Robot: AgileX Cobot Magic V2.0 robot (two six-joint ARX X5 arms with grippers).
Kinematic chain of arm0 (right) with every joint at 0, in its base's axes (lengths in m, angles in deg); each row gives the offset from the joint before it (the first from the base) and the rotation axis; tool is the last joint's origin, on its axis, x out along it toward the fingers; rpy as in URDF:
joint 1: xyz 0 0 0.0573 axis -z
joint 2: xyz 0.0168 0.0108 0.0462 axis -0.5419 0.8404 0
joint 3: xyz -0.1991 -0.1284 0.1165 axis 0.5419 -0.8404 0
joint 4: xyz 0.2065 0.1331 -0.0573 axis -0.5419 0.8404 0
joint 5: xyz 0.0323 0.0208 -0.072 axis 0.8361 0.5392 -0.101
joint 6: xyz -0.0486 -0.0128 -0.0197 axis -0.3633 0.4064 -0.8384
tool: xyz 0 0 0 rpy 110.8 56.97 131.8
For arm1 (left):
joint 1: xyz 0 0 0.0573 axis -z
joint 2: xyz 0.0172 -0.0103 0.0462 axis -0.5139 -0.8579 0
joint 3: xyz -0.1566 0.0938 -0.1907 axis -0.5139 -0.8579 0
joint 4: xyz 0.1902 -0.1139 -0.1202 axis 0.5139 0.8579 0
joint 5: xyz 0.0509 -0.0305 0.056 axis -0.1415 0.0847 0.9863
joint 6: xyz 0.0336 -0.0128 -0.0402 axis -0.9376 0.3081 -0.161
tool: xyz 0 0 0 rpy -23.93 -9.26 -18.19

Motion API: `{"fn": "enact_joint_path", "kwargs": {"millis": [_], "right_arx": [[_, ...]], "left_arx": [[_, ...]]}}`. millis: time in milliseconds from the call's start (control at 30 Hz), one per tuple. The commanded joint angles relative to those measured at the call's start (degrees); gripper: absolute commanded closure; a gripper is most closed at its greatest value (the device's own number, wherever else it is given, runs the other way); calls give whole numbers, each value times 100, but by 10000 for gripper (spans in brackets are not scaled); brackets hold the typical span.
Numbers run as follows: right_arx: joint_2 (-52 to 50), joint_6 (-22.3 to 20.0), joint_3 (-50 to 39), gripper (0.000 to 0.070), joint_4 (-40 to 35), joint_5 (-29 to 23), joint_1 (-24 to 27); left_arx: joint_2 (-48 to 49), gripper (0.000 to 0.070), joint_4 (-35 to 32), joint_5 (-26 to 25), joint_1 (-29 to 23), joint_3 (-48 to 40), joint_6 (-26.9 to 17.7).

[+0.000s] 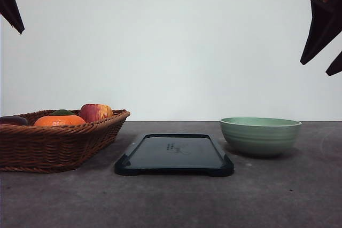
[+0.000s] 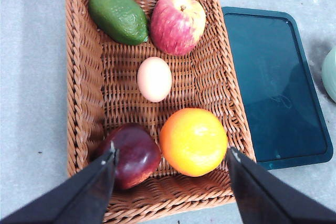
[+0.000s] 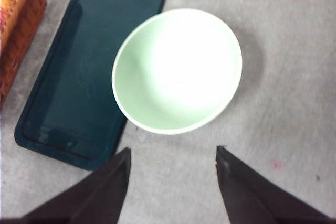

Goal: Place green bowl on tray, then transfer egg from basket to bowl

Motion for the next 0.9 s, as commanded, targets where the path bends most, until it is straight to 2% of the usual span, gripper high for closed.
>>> {"fn": "enact_joint_path", "kwargs": {"millis": [0, 167, 333, 867], "right_arx": [[70, 94, 199, 375, 33, -109, -3], [344, 100, 654, 374, 635, -485, 9], [926, -115, 1281, 369, 1058, -541, 15], [2869, -276, 2493, 350, 973, -541, 9]], "left_arx": [[-37, 274, -98, -28, 15, 131, -41], [-37, 274, -110, -28, 15, 131, -13], [-37, 274, -110, -28, 15, 131, -13], [-37, 273, -117, -26, 15, 129, -13]]}}
